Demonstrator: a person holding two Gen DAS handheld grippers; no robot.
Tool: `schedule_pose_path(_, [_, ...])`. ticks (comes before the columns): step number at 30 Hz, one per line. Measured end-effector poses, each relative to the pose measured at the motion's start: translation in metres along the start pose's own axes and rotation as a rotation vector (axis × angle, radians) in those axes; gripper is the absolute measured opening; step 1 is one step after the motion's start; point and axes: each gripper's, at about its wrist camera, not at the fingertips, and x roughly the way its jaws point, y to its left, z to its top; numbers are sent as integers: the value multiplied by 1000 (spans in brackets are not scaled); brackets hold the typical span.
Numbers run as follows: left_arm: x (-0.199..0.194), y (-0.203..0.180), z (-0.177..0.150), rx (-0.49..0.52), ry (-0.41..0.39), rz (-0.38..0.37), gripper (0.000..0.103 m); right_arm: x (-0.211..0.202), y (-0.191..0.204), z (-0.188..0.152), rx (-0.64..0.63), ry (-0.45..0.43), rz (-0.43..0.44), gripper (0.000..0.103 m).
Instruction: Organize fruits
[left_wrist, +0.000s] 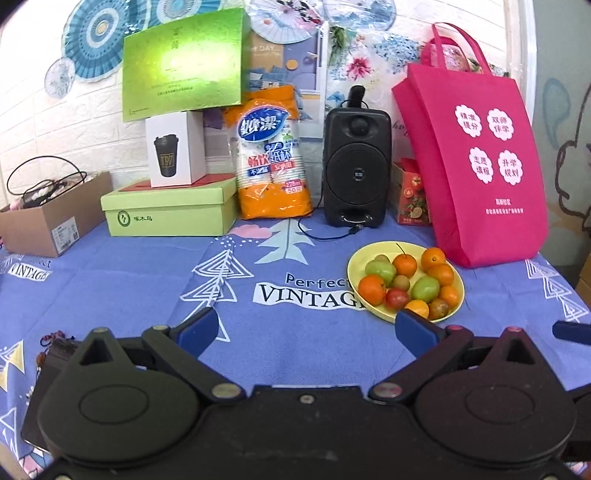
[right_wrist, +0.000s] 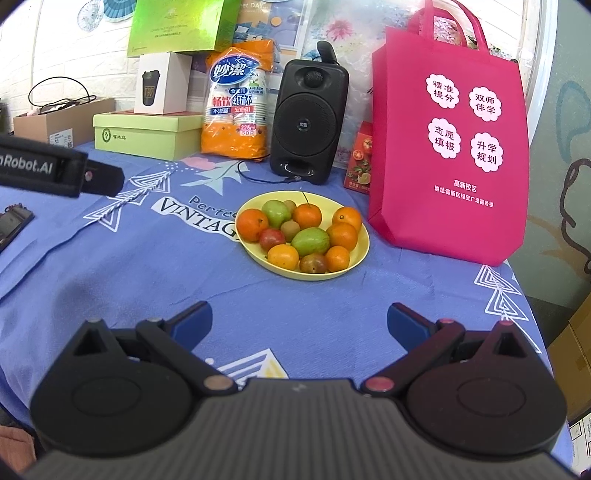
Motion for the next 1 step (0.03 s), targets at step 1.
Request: schedule_pose_path(1, [1,1,0,-3,13,-12,103,0,0,0,0,0,0,103])
